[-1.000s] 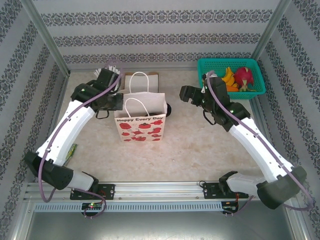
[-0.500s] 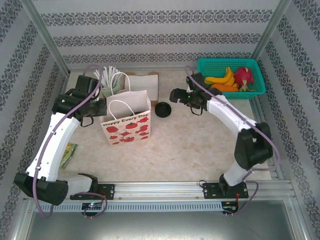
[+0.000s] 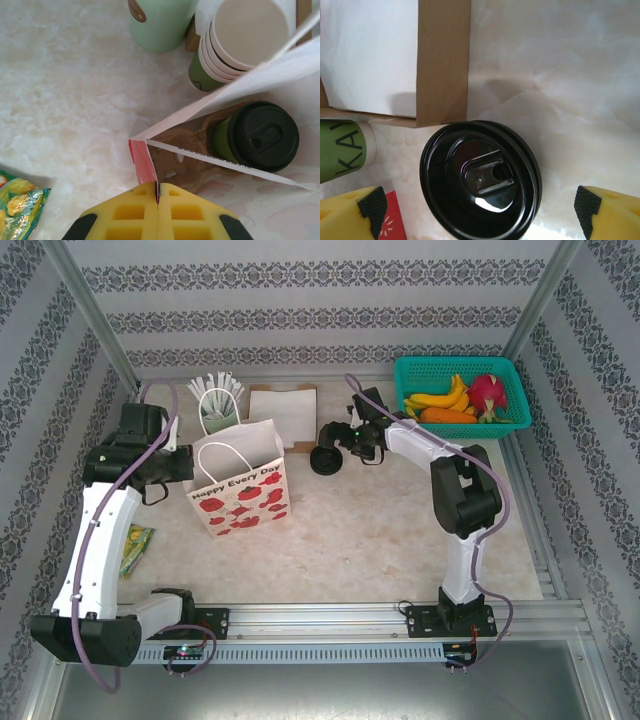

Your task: Pack the takeout coffee

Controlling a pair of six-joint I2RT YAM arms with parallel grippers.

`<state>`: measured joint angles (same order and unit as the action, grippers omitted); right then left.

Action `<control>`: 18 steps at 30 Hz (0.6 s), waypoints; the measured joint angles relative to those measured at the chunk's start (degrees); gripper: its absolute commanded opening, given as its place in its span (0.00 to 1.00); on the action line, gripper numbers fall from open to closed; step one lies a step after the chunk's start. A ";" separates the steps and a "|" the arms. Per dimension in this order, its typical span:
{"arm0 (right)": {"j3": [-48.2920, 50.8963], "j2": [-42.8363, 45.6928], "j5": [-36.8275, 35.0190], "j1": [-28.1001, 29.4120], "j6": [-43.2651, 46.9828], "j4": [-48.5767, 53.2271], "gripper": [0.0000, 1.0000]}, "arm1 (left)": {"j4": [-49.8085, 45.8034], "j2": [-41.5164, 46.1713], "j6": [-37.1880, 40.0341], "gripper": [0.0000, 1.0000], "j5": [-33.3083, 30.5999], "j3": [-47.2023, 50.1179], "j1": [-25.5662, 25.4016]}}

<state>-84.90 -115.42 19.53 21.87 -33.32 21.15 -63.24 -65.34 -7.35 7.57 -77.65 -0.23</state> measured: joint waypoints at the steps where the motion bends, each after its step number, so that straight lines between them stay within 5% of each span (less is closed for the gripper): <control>1: 0.02 -0.44 0.11 0.02 -0.76 -0.44 0.98 | 0.13 0.17 0.79 0.00 0.74 0.17 0.39; 18: 1.79 -2.14 4.98 4.98 -9.38 -8.81 0.98 | 4.13 1.25 5.49 0.00 9.40 3.23 2.99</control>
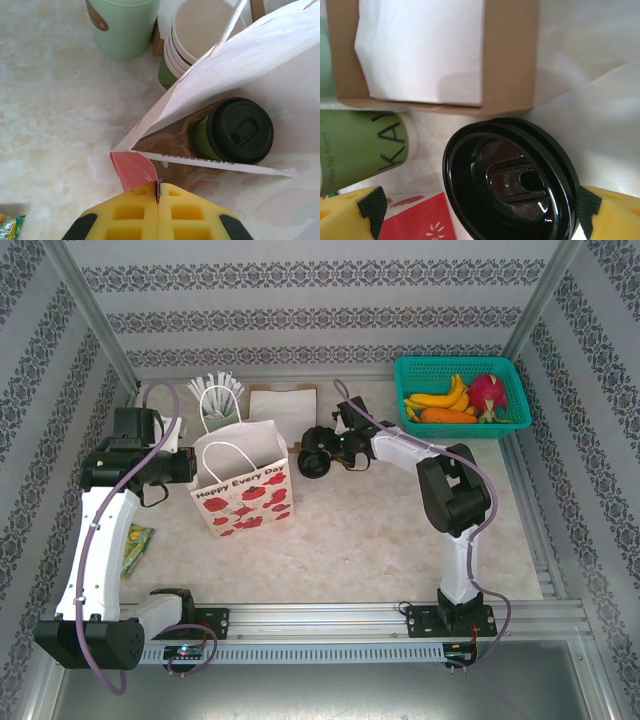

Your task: Pack the takeout coffee

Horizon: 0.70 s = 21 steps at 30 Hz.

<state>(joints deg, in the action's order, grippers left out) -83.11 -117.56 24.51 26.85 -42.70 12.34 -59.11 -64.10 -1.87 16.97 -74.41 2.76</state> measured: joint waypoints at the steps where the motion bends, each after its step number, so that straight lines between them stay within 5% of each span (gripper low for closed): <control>1: -0.02 -0.04 0.42 0.52 -0.63 -0.26 0.98 | 0.15 0.09 0.00 0.00 0.22 0.11 0.00; 7: -1.68 -0.13 -1.09 2.32 -3.45 -0.68 0.95 | 1.33 0.70 0.02 0.00 2.38 1.18 0.00; 11: -2.10 -0.37 -4.33 -0.13 -5.40 0.42 0.84 | 1.60 1.38 -0.02 0.00 4.37 1.73 0.00; 16: -11.82 -6.99 -6.73 -3.89 -4.22 5.75 0.70 | 1.73 1.86 -0.07 0.00 6.75 2.29 0.00; 21: -18.45 -12.37 -6.75 -3.82 -3.13 9.16 0.68 | 1.73 1.86 -0.07 0.00 8.13 2.36 0.00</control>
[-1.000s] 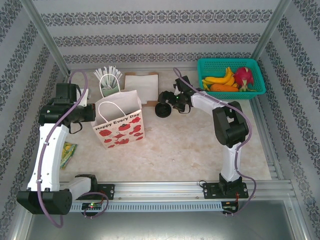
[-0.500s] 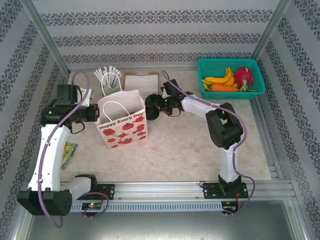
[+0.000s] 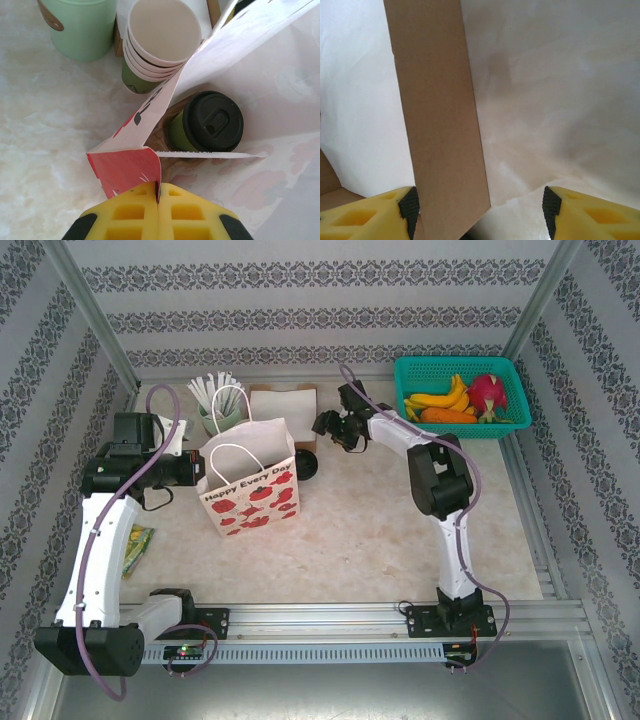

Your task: Pack the takeout coffee

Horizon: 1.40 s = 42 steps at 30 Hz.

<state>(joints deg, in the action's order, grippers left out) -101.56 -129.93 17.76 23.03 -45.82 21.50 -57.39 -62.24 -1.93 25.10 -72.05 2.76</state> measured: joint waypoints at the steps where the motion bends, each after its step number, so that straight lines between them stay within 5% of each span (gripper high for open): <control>1: -1.22 -0.68 0.07 0.17 0.37 0.76 0.68 | 0.02 0.00 -0.02 0.00 0.24 0.07 0.00; 6: -8.13 -3.91 -0.22 1.31 2.78 4.81 0.59 | 0.15 0.00 -0.20 0.00 0.87 0.22 0.00; 20: -18.73 -7.52 -10.08 2.69 10.40 16.35 0.06 | 0.48 -0.66 -1.14 0.00 5.16 0.37 -0.02; 33: -18.16 -6.73 -15.45 -0.87 14.62 17.55 0.00 | 0.52 -0.72 -1.29 0.00 7.87 0.48 -0.02; 42: -3.98 2.69 -19.63 -6.67 21.79 17.29 0.00 | 1.09 -1.09 -1.27 0.00 9.27 0.48 -0.09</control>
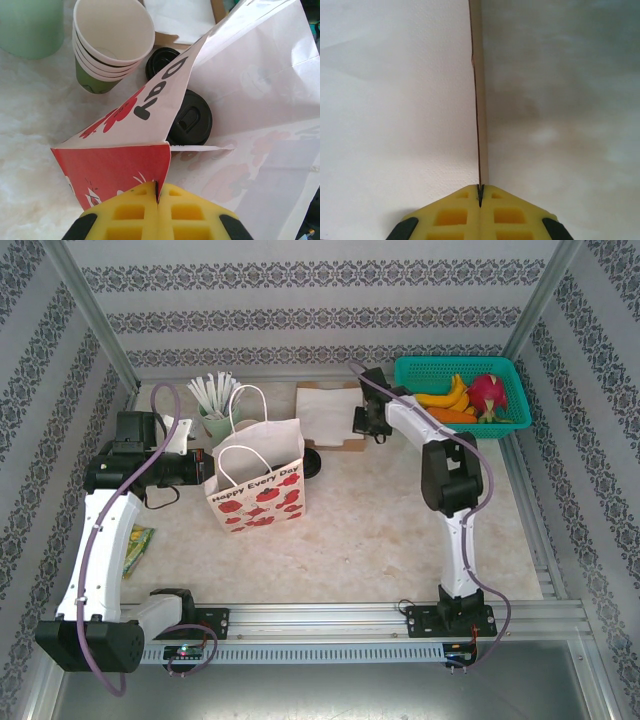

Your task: Pack the takeout coffee

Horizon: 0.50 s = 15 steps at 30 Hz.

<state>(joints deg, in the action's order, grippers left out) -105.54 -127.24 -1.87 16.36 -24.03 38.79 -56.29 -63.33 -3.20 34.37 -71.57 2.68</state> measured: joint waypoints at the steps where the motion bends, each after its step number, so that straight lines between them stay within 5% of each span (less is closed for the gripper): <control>1: 1.97 1.25 -0.61 -0.48 0.90 -0.04 0.00 | 0.00 0.00 0.00 0.00 0.04 0.00 0.00; 15: 27.08 19.32 -4.22 -6.21 13.70 -1.84 0.00 | 0.00 -1.53 0.07 0.00 2.01 -0.04 -0.61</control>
<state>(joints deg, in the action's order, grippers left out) -78.46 -107.92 -6.09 10.15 -10.33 36.95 -56.29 -64.86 -3.14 36.38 -71.61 2.07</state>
